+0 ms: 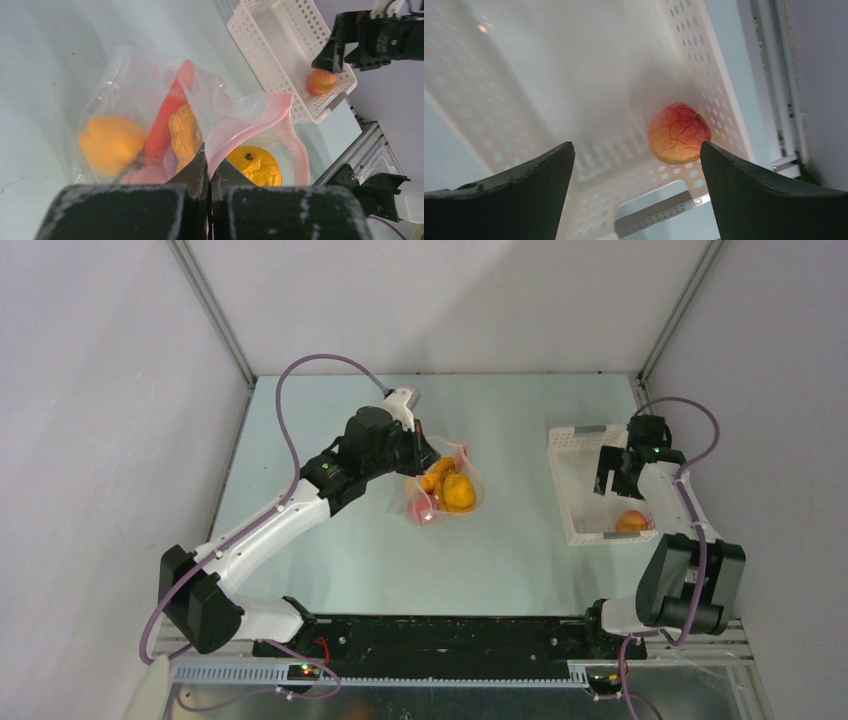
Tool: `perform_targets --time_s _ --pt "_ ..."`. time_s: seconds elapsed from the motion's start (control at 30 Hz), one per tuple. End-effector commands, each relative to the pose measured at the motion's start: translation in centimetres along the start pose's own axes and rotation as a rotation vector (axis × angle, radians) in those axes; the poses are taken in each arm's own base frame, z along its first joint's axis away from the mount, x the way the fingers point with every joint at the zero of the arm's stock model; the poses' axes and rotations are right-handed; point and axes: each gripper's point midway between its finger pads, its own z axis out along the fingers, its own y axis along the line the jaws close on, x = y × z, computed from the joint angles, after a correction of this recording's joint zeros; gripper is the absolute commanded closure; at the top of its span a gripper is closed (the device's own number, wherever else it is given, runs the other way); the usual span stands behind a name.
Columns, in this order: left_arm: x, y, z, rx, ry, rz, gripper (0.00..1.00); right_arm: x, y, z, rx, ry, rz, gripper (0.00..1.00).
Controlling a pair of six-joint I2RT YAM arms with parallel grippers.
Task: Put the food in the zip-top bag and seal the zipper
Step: Pick up the fake fruit from the bin.
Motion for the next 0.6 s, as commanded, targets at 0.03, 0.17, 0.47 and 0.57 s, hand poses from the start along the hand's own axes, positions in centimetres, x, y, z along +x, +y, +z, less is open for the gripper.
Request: perform_targets --time_s 0.03,0.17,0.47,0.57 --pt "-1.8 -1.0 -0.2 0.055 -0.063 0.029 1.00 -0.4 -1.7 1.4 0.158 0.059 -0.214 0.00" --pt "-1.7 -1.0 -0.1 0.057 -0.060 0.031 1.00 0.7 -2.9 2.6 0.240 0.152 -0.273 0.00" --pt "-1.6 -0.5 0.1 0.051 -0.060 0.027 1.00 2.1 -3.9 5.0 0.323 0.235 -0.296 0.00" --pt "-1.6 -0.4 0.2 0.054 -0.061 0.023 1.00 2.4 -3.7 5.8 0.309 0.248 -0.286 0.00"
